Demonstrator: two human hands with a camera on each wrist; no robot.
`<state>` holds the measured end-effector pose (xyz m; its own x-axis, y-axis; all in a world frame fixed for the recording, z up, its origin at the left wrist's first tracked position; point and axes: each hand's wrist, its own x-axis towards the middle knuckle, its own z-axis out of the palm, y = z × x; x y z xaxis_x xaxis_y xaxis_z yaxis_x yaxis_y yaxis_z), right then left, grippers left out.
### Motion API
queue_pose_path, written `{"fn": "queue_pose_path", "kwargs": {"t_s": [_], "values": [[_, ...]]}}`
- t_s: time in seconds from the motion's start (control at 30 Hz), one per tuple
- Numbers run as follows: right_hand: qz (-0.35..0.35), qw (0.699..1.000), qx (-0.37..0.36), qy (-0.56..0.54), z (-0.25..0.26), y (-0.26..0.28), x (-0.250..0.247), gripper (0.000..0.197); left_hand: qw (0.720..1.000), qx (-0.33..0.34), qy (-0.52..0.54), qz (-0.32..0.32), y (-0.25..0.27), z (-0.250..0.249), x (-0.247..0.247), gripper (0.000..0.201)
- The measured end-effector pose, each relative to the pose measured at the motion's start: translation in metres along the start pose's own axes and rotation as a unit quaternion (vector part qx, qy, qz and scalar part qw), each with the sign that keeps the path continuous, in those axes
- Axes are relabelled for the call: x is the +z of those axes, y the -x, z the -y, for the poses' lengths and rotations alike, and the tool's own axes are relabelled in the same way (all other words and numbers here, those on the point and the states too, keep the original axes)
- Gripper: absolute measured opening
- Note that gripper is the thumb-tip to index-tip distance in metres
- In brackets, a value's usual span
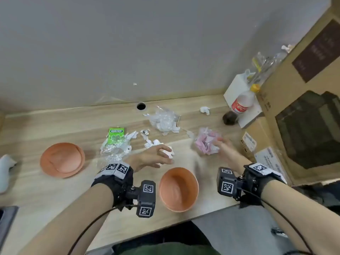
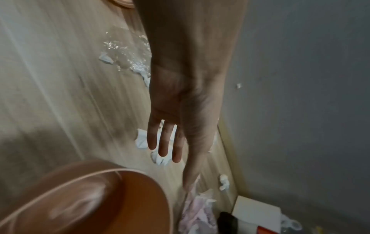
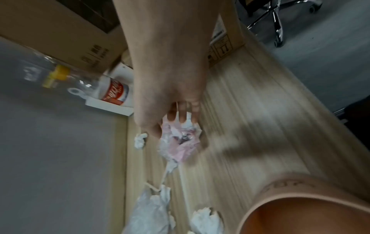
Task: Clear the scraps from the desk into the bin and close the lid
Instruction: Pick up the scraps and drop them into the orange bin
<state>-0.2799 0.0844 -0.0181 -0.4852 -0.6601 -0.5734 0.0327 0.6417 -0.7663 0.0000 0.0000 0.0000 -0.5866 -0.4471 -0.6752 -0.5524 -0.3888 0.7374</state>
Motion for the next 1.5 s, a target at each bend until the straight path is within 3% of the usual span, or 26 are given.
{"fn": "queue_pose_path", "kwargs": {"t_s": [0.03, 0.1, 0.27, 0.33, 0.43, 0.57, 0.63, 0.73, 0.8, 0.9, 0.97, 1.07, 1.17, 1.27, 1.3, 1.37, 1.4, 1.5], "values": [[-0.015, 0.999, -0.011, 0.028, -0.005, -0.004, 0.000, 0.022, 0.999, -0.010, -0.050, 0.020, -0.004, 0.002, 0.006, 0.055], [-0.047, 0.995, -0.028, 0.083, -0.016, -0.018, 0.000, 0.049, 0.991, -0.035, -0.120, 0.042, -0.010, 0.004, 0.015, 0.053], [-0.029, 0.982, -0.059, 0.179, -0.021, -0.039, 0.013, 0.088, 0.981, -0.040, -0.180, 0.063, -0.014, 0.005, 0.015, 0.042], [-0.007, 0.975, -0.056, 0.216, -0.019, -0.044, 0.019, 0.085, 0.984, -0.048, -0.169, 0.041, -0.011, 0.008, 0.004, 0.045], [-0.032, 0.963, -0.099, 0.249, -0.019, -0.060, 0.035, 0.077, 0.990, -0.053, -0.130, -0.022, -0.001, 0.015, -0.014, 0.048], [-0.001, 0.949, -0.067, 0.308, -0.019, -0.081, 0.058, 0.090, 0.992, -0.060, -0.072, -0.083, 0.011, 0.028, -0.035, 0.039], [0.000, 0.940, -0.040, 0.339, -0.021, -0.084, 0.065, 0.084, 0.992, -0.060, -0.044, -0.105, 0.014, 0.033, -0.040, 0.035], [0.004, 0.934, -0.046, 0.354, -0.021, -0.080, 0.068, 0.057, 0.991, -0.058, -0.009, -0.119, 0.013, 0.035, -0.041, 0.033], [-0.006, 0.940, -0.060, 0.336, -0.017, -0.074, 0.065, 0.037, 0.991, -0.056, 0.006, -0.119, 0.010, 0.036, -0.040, 0.034], [0.003, 0.960, -0.080, 0.267, 0.002, -0.061, 0.057, 0.028, 0.991, -0.052, 0.024, -0.119, 0.007, 0.038, -0.037, 0.036], [0.021, 0.972, -0.121, 0.202, 0.025, -0.042, 0.055, 0.020, 0.990, -0.050, 0.035, -0.124, 0.005, 0.040, -0.035, 0.038], [0.085, 0.960, -0.202, 0.174, 0.058, -0.006, 0.063, 0.012, 0.990, -0.042, 0.040, -0.130, 0.004, 0.042, -0.033, 0.040], [0.233, 0.916, -0.234, 0.226, 0.074, 0.027, 0.079, 0.014, 0.989, -0.039, 0.043, -0.133, 0.006, 0.044, -0.032, 0.040], [0.335, 0.831, -0.260, 0.361, 0.073, 0.051, 0.104, 0.006, 0.989, -0.035, 0.045, -0.138, 0.010, 0.049, -0.032, 0.038], [0.349, 0.794, -0.277, 0.413, 0.071, 0.057, 0.114, 0.004, 0.989, -0.031, 0.044, -0.136, 0.012, 0.050, -0.033, 0.037], [0.364, 0.728, -0.294, 0.501, 0.059, 0.060, 0.134, 0.018, 0.990, -0.027, 0.050, -0.128, 0.017, 0.052, -0.036, 0.035], [0.365, 0.706, -0.294, 0.530, 0.053, 0.061, 0.145, 0.025, 0.991, -0.025, 0.050, -0.124, 0.021, 0.053, -0.038, 0.034], [0.337, 0.679, -0.302, 0.577, 0.030, 0.060, 0.170, 0.046, 0.992, -0.028, 0.033, -0.120, 0.033, 0.056, -0.043, 0.030]]}}
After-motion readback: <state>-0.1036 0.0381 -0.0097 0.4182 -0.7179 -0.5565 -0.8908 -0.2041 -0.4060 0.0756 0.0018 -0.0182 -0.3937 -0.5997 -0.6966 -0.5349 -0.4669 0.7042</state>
